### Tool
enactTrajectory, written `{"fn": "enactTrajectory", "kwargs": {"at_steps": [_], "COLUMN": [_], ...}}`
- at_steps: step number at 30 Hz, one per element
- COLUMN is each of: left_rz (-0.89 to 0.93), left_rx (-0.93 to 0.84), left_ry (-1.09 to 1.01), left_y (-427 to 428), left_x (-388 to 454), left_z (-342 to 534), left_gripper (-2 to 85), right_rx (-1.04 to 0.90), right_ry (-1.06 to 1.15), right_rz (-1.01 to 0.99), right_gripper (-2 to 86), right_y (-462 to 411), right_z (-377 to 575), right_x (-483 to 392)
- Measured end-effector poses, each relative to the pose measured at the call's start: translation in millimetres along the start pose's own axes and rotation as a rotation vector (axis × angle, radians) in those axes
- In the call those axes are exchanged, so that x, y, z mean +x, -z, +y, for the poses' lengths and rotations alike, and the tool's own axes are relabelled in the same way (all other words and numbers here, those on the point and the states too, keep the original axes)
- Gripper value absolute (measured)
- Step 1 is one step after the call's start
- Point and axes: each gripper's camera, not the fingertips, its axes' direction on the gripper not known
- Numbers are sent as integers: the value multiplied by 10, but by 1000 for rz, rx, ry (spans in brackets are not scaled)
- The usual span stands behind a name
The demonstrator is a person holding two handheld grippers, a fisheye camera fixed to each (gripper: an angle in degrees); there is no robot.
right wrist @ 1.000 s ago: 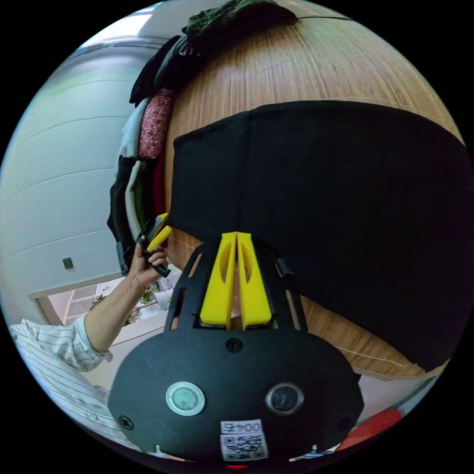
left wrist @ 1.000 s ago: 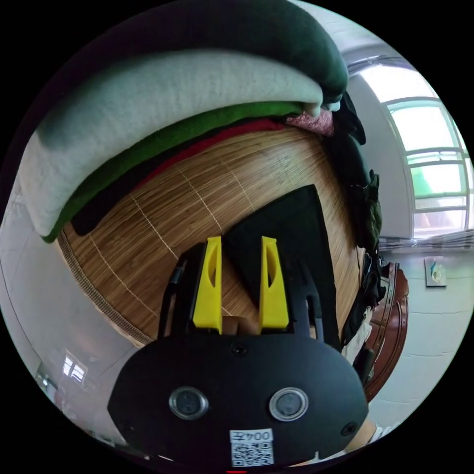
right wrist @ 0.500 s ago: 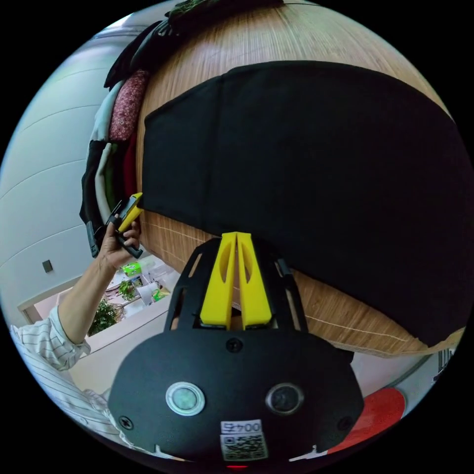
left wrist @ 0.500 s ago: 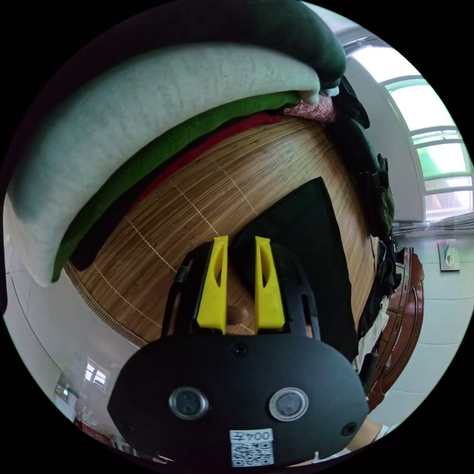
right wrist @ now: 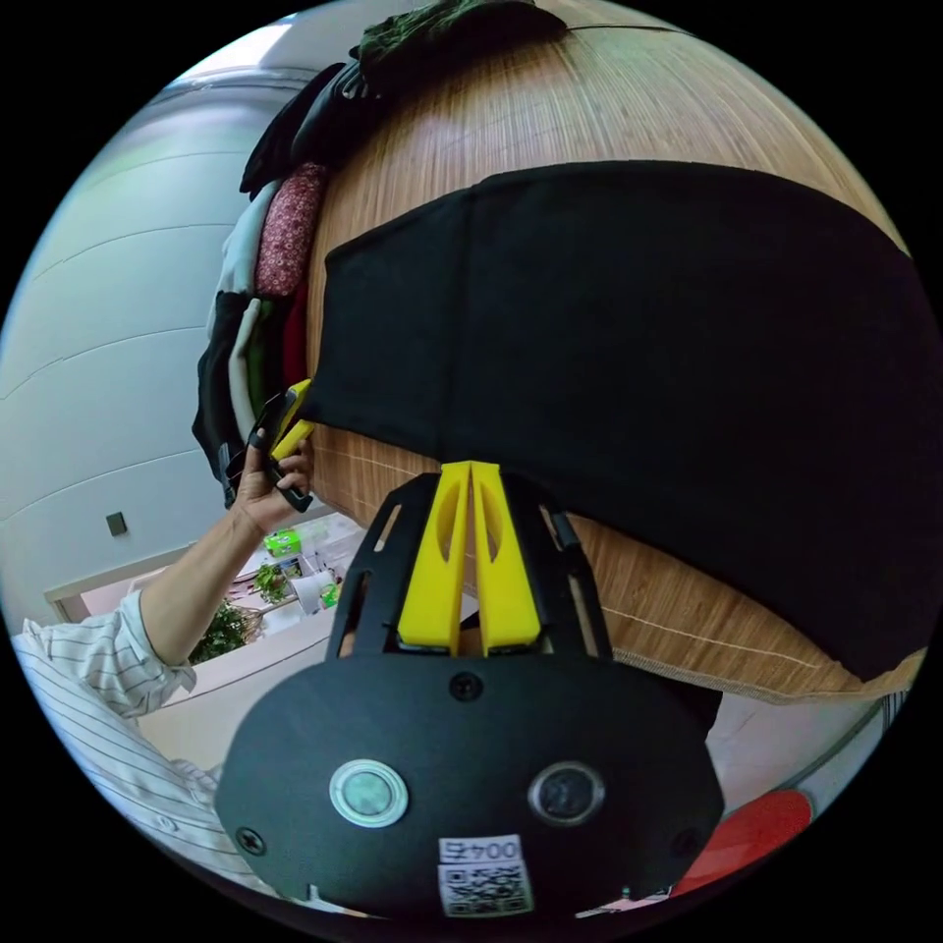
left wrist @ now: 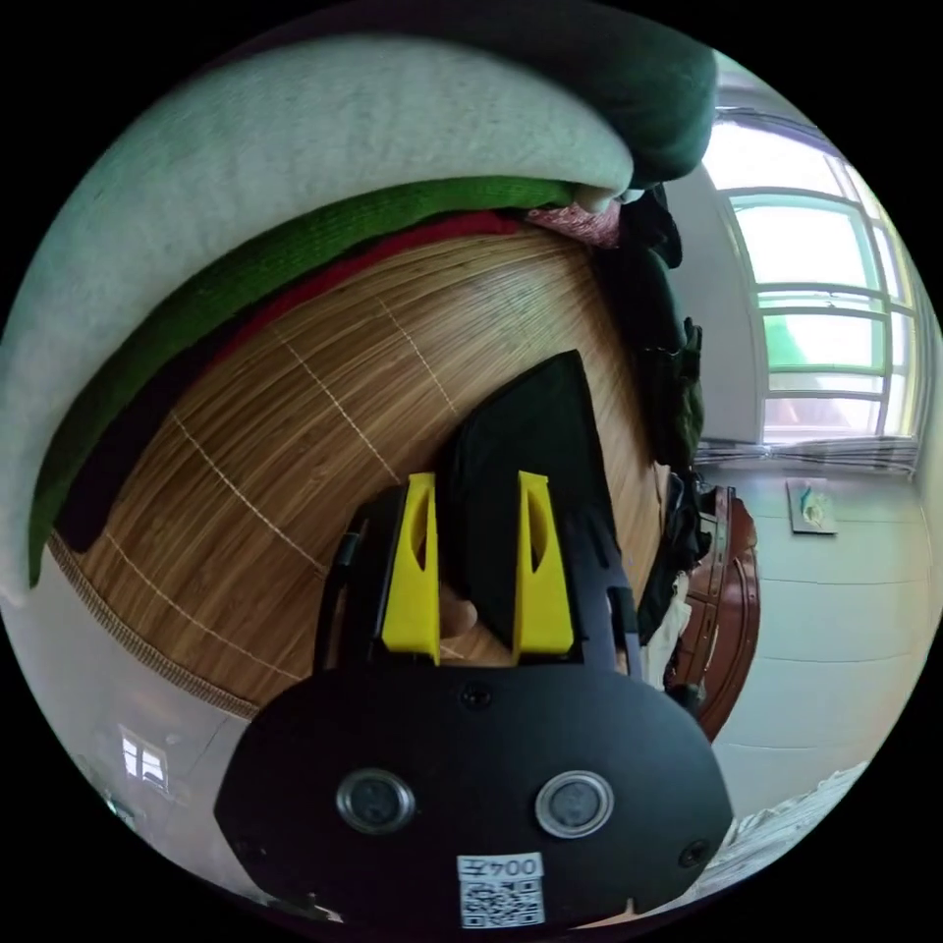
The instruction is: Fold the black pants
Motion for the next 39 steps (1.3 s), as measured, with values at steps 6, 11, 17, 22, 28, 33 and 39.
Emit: {"fn": "enactTrajectory", "kwargs": {"at_steps": [6, 11, 17, 22, 28, 33, 39], "left_rz": [-115, 23, 163, 208, 169, 95, 11], "left_rx": [-10, 25, 20, -35, -160, -239, -342], "left_ry": [-2, -210, -467, -668, -832, -913, -1042], "left_y": [61, 316, 426, 204, -450, -943, -1405], "left_x": [-373, -285, 174, 504, 514, 362, 202], "left_z": [76, 237, 527, 863, 1410, 1726, 1938], "left_gripper": [35, 21, 15, 13, 11, 11, 11], "right_rx": [8, 46, 93, 161, 160, 9, -194], "right_ry": [-17, -42, -62, -131, -180, -27, -84], "right_rz": [0, -23, -124, -409, -764, -592, -274], "right_gripper": [-7, -6, 22, 110, 177, 186, 143], "right_y": [148, 392, 750, 1130, 1407, 1545, 1408], "right_z": [2, 16, -16, -150, -495, -955, -1256], "right_x": [121, 235, 441, 806, 1127, 811, 784]}}
